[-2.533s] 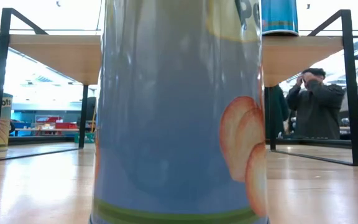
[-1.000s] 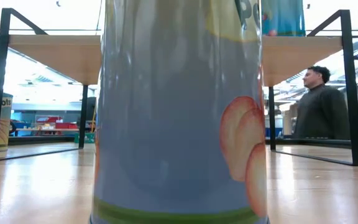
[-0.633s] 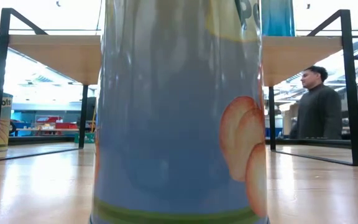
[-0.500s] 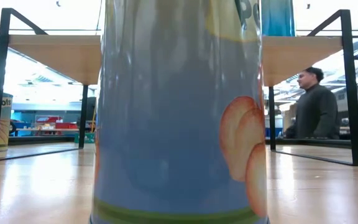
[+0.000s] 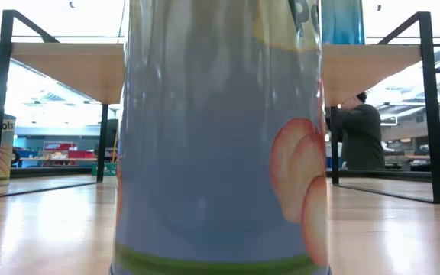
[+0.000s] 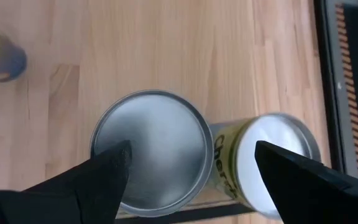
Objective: Pick and place cans onto a shelf
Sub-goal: Put the canned cherries on the shelf aligned with the other canned cherries, then put the canned peaches on the shelf
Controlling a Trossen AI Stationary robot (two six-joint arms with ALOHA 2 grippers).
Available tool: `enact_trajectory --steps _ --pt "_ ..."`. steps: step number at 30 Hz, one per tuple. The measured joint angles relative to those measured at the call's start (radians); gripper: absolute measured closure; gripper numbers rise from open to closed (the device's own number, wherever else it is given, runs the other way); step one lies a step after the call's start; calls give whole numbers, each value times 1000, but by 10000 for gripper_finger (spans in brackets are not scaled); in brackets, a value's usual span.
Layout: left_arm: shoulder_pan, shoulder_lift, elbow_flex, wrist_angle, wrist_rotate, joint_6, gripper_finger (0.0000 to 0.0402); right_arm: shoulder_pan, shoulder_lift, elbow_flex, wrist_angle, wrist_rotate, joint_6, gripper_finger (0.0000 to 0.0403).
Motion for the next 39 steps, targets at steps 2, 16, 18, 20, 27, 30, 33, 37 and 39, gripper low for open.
enact_trajectory --steps 2,16,18,20,27,30,33,37,39 --pt "0 0 0 0 0 0 118 0 -1 0 -15 7 5 53" --pt "2 0 0 4 -59 1 118 38 2 77 -29 28 -42 53" --pt "2 0 0 6 -60 1 118 58 2 96 -31 53 -46 53" --pt "2 0 0 17 -60 1 118 83 0 108 -33 78 -46 53" --pt "-6 -2 -44 141 -61 15 118 233 -38 108 -62 116 135 53" --pt "-11 1 -116 242 -48 60 118 336 -36 107 -63 89 249 53" --pt "-14 0 -186 401 -23 65 118 415 -19 75 -30 43 375 53" --pt "-32 2 -278 683 147 148 118 481 31 10 38 13 473 53" --pt "-56 9 -292 796 221 188 118 496 61 -18 84 -1 486 53"
